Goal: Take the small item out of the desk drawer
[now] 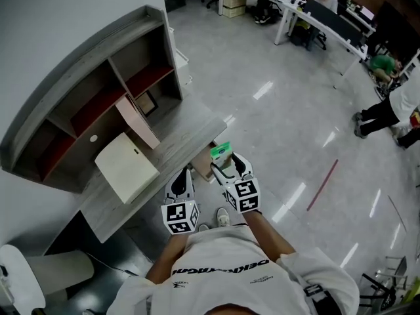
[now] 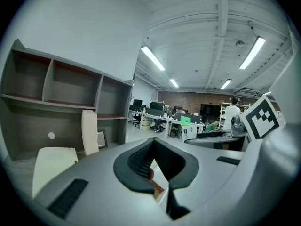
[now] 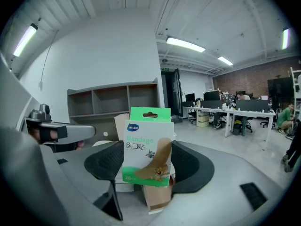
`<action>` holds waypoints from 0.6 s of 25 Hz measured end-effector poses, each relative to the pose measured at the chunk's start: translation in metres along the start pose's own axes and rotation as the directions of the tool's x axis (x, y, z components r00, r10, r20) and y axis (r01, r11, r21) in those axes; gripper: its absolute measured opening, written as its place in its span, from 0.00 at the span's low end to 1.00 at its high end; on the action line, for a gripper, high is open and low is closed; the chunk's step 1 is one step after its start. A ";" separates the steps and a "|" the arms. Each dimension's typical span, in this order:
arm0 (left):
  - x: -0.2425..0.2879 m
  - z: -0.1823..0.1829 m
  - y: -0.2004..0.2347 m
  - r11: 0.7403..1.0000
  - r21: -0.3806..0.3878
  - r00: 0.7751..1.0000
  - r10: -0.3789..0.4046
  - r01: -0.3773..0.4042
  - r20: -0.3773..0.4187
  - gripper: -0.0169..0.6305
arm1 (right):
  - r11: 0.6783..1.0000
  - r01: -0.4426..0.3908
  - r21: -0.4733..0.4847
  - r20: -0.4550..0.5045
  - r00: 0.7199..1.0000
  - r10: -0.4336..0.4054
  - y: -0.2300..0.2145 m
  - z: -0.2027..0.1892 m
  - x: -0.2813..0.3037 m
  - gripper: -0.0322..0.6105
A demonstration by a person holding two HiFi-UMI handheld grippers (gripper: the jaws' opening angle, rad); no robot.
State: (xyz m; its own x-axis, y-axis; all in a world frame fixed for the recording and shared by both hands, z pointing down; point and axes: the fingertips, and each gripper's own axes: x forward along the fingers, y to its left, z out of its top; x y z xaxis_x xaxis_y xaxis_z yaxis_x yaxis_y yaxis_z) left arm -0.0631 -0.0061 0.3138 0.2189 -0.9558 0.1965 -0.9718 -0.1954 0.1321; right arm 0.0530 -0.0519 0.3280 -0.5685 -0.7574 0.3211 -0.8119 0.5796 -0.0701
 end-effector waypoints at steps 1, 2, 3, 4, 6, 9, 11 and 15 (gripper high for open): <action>0.001 0.002 0.001 1.000 0.003 1.000 -0.001 0.001 0.005 0.05 | 1.000 0.001 0.002 0.010 1.000 -0.001 0.000 0.005 -0.001 0.56; 0.002 0.005 0.002 1.000 0.006 1.000 -0.001 0.001 0.010 0.05 | 1.000 0.000 0.002 0.020 1.000 0.000 0.000 0.010 -0.002 0.56; 0.003 0.008 0.003 1.000 0.009 1.000 -0.001 0.001 0.015 0.05 | 1.000 -0.002 -0.002 0.028 1.000 0.002 0.001 0.014 -0.003 0.56; 0.002 0.010 0.002 1.000 0.011 1.000 -0.002 0.002 0.020 0.05 | 1.000 -0.003 -0.005 0.036 0.999 0.003 0.001 0.019 -0.004 0.56; 0.002 0.016 -0.001 1.000 0.014 0.999 -0.009 0.009 0.031 0.05 | 1.000 -0.002 -0.012 0.052 0.999 0.002 0.002 0.026 -0.009 0.56; 0.003 0.024 -0.004 0.999 0.027 0.999 -0.022 0.021 0.045 0.05 | 1.000 -0.004 -0.019 0.074 0.997 0.005 0.004 0.035 -0.010 0.56; 0.002 0.026 -0.005 0.999 0.033 0.998 -0.027 0.026 0.049 0.05 | 1.000 -0.008 -0.018 0.085 0.996 0.009 0.007 0.038 -0.011 0.56; 0.001 0.033 -0.004 0.999 0.039 0.997 -0.025 0.023 0.066 0.05 | 1.000 -0.007 -0.026 0.110 0.994 0.009 0.009 0.047 -0.012 0.56</action>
State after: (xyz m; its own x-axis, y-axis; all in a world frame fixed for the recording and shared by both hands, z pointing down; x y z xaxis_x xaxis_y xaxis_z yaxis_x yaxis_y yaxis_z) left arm -0.0617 -0.0140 0.2812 0.2372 -0.9630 0.1282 -0.9692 -0.2256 0.0987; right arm 0.0465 -0.0519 0.2788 -0.5874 -0.7804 0.2145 -0.8044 0.5922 -0.0481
